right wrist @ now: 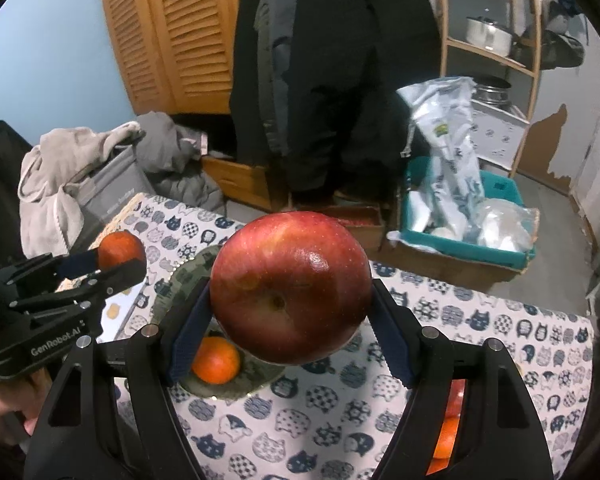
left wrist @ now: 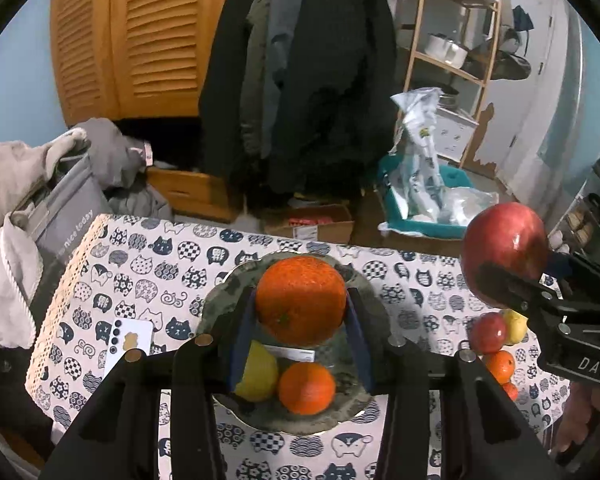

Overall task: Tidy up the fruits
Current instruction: 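Lift the apple and orange and carry both toward the green glass bowl, then lower the apple and orange into the bowl and open both tools, then raise both tools from the bowl and move back toward the remaining fruit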

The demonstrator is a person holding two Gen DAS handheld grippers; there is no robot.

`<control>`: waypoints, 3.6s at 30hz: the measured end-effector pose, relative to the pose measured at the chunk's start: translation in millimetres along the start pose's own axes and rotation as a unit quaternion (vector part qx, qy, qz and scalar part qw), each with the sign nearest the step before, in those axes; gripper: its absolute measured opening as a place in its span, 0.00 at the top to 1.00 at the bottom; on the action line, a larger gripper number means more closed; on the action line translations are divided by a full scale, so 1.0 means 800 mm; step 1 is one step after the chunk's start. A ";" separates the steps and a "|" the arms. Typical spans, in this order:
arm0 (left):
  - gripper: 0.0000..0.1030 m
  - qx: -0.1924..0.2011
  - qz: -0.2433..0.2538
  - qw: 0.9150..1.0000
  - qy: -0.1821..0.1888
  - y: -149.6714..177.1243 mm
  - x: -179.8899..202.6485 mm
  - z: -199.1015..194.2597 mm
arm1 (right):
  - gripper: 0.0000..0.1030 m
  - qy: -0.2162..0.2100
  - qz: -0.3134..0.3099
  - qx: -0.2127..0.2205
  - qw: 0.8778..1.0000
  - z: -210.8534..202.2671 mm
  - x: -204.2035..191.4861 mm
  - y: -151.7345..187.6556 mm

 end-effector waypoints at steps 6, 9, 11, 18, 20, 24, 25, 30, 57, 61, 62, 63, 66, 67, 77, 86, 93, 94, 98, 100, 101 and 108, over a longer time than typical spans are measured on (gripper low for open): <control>0.57 -0.021 -0.001 1.000 -0.007 0.002 -0.018 0.038 | 0.26 -0.011 0.001 -0.026 1.000 0.049 -0.011 -0.001; 0.57 -0.037 -0.008 0.999 -0.013 0.007 -0.029 0.062 | 0.26 -0.012 0.003 -0.042 0.999 0.076 -0.012 0.002; 0.57 -0.053 -0.015 0.998 -0.015 0.012 -0.037 0.079 | 0.26 -0.013 0.006 -0.054 0.998 0.092 -0.010 0.005; 0.57 -0.107 -0.038 0.993 -0.019 0.039 -0.053 0.136 | 0.26 -0.016 0.011 -0.093 0.995 0.142 -0.011 0.023; 0.57 -0.119 -0.038 0.992 -0.021 0.046 -0.054 0.148 | 0.26 -0.016 0.009 -0.101 0.995 0.150 -0.013 0.027; 0.57 -0.135 -0.039 0.990 -0.020 0.053 -0.053 0.161 | 0.26 -0.020 0.007 -0.115 0.993 0.164 -0.015 0.035; 0.57 -0.139 -0.039 0.989 -0.021 0.054 -0.052 0.163 | 0.26 -0.020 0.007 -0.117 0.993 0.166 -0.015 0.036; 0.55 -0.149 -0.039 0.988 -0.021 0.061 -0.054 0.172 | 0.26 -0.024 0.009 -0.121 0.992 0.171 -0.018 0.037; 0.33 -0.161 -0.085 0.982 -0.050 0.088 -0.106 0.144 | 0.26 -0.033 0.008 -0.200 0.979 0.236 -0.045 0.072; 0.33 -0.160 -0.083 0.982 -0.056 0.092 -0.113 0.141 | 0.26 -0.035 0.009 -0.212 0.977 0.246 -0.051 0.076; 0.33 -0.160 -0.083 0.982 -0.058 0.093 -0.115 0.141 | 0.26 -0.034 0.007 -0.214 0.976 0.248 -0.052 0.076; 0.33 -0.161 -0.084 0.982 -0.059 0.094 -0.117 0.141 | 0.26 -0.031 0.006 -0.218 0.975 0.251 -0.054 0.078; 0.33 -0.162 -0.086 0.981 -0.060 0.096 -0.121 0.141 | 0.25 -0.022 0.005 -0.222 0.975 0.256 -0.055 0.079; 0.33 -0.162 -0.086 0.981 -0.061 0.096 -0.122 0.141 | 0.25 -0.020 0.006 -0.224 0.974 0.258 -0.056 0.079; 0.33 -0.158 -0.087 0.982 -0.056 0.091 -0.121 0.133 | 0.23 -0.016 -0.013 -0.217 0.976 0.253 -0.067 0.073; 0.29 -0.135 -0.083 0.986 -0.054 0.077 -0.114 0.105 | 0.23 0.006 -0.005 -0.161 0.987 0.199 -0.052 0.041; 0.26 -0.106 -0.080 0.990 -0.048 0.059 -0.100 0.074 | 0.23 0.030 -0.011 -0.124 0.992 0.153 -0.041 0.022; 0.24 -0.100 -0.078 0.991 -0.047 0.056 -0.097 0.068 | 0.23 0.035 -0.013 -0.118 0.992 0.145 -0.040 0.019; 0.23 -0.084 -0.063 0.993 -0.048 0.048 -0.083 0.049 | 0.23 0.044 -0.020 -0.096 0.994 0.114 -0.037 0.012; 0.23 -0.076 -0.059 0.994 -0.044 0.044 -0.077 0.039 | 0.23 0.050 -0.023 -0.085 0.995 0.098 -0.036 0.009; 0.23 -0.074 -0.058 0.995 -0.043 0.043 -0.075 0.036 | 0.23 0.052 -0.026 -0.079 0.995 0.089 -0.036 0.007; 0.21 -0.050 -0.043 0.997 -0.034 0.031 -0.051 0.003 | 0.23 0.065 -0.035 -0.040 0.996 0.031 -0.038 -0.001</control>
Point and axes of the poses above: each gripper's, at about its wrist camera, not at the fingertips, and z roughly the way its jaws point, x to its right, y to its underside, the point moved 3 cm from there along z, roughly the way its jaws point, and after that the axes turned 5 degrees about -y, right-handed, at the moved point
